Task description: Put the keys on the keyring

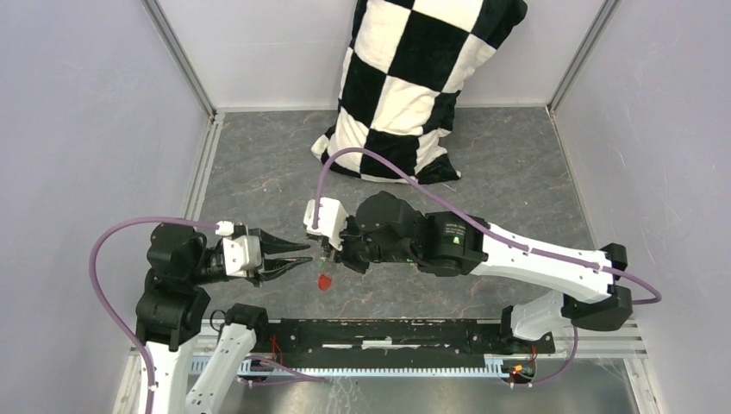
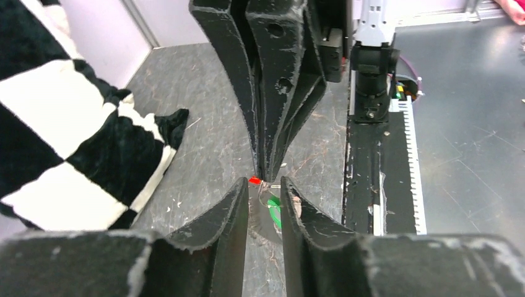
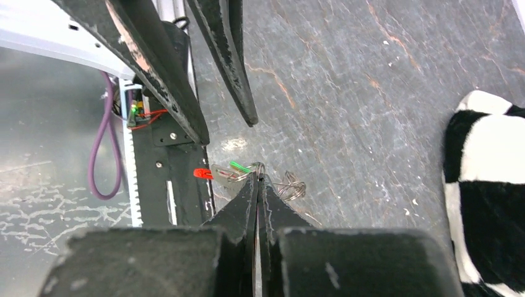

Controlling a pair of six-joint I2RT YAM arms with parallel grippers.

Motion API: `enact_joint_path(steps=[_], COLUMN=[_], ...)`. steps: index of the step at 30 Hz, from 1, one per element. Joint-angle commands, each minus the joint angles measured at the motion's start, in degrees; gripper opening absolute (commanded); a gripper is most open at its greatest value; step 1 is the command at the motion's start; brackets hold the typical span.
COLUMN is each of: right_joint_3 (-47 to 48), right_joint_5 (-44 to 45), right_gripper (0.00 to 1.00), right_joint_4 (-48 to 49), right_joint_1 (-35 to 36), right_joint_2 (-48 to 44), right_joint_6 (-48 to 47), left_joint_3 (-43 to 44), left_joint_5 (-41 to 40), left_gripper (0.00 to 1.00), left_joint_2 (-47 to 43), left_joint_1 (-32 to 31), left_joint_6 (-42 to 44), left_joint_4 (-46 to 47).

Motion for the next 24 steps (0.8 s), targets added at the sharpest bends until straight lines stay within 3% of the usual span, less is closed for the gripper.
enact_joint_path(steps=[1, 5, 11, 16, 24], right_joint_3=[-6.35, -11.4, -12.3, -13.21, -19.28], right_joint_5=[-5.76, -8.78, -11.93, -13.19, -17.34], right_gripper=[0.0, 0.0, 0.0, 0.0, 0.0], right_joint_4=[16.37, 24.11, 26.8, 28.4, 36.51], right_joint_1=[-0.55, -1.35, -2.11, -2.84, -5.54], right_joint_2=[-6.69, -9.4, -9.28, -9.9, -13.41], right_joint_6=[1.6, 3.13, 5.0, 5.71, 10.07], left_joint_3=[1.92, 1.57, 1.57, 1.07, 0.27], left_joint_5=[7.87, 8.16, 8.47, 9.08, 9.05], left_gripper=[0.3, 0.29, 0.29, 0.18, 0.15], left_joint_2=[1.38, 1.53, 1.61, 1.24, 0.46], left_joint_1=[-0.09, -0.08, -0.08, -0.08, -0.08], left_joint_6=[6.03, 7.04, 6.03, 5.78, 6.66], left_joint_4=[-3.1, -3.19, -1.41, -1.22, -1.81])
